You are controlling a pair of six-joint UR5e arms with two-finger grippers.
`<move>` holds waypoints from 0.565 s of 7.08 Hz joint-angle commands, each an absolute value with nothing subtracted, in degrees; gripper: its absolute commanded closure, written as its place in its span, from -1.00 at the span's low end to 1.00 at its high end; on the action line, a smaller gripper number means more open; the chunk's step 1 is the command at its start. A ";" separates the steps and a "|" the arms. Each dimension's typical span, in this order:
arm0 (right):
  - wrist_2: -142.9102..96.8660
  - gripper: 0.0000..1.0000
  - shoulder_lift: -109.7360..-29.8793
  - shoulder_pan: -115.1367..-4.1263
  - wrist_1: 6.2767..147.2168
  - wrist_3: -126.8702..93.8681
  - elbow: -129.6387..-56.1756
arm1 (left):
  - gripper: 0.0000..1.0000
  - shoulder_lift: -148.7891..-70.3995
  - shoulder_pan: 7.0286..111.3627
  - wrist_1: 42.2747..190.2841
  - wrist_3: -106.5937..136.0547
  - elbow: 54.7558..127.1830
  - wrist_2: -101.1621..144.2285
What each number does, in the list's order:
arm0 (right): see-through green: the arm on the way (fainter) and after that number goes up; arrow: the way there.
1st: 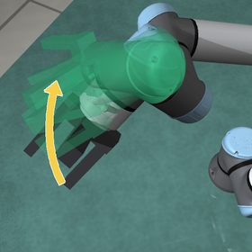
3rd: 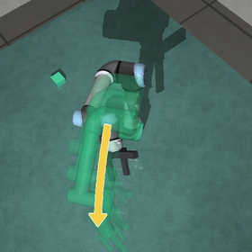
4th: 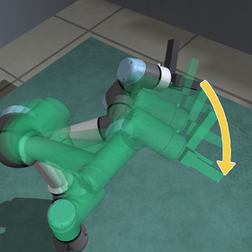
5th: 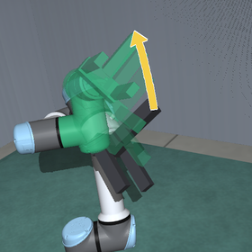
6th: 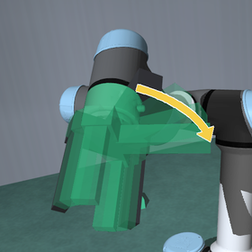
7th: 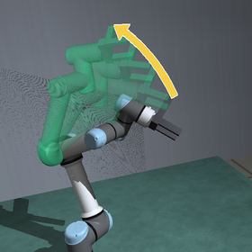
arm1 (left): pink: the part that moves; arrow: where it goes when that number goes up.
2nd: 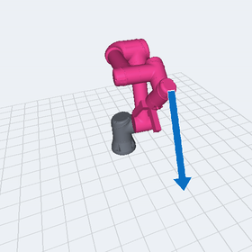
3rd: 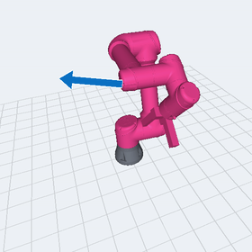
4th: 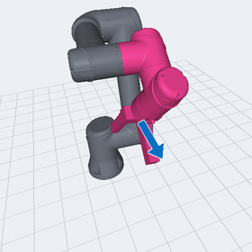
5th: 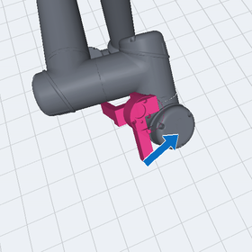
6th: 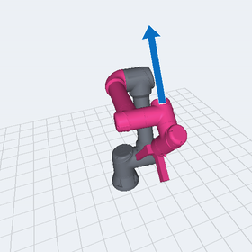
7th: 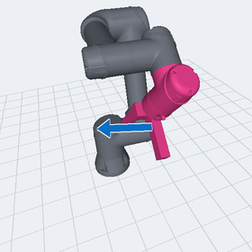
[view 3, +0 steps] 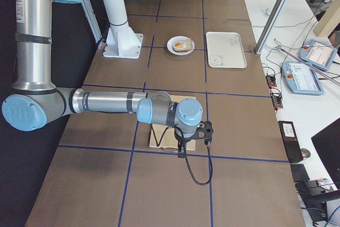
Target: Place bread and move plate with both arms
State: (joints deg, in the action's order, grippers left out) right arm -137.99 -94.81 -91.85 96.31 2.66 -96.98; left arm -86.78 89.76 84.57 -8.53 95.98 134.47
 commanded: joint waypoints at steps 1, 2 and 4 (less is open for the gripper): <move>-137.99 -0.99 -94.31 -91.85 96.24 2.64 -97.21 | -1.00 -86.84 89.74 84.64 -8.53 95.98 134.47; -137.90 -0.99 -94.13 -91.85 96.24 2.55 -97.29 | -1.00 -86.84 89.82 84.64 -8.53 96.15 134.47; -137.64 -0.99 -90.98 -91.85 96.15 2.11 -97.82 | -1.00 -86.75 89.82 84.64 -8.53 96.24 134.47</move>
State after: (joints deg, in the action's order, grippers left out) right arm -137.73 -92.75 -91.85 96.22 2.46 -97.41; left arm -86.82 89.78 84.64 -8.53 96.12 134.47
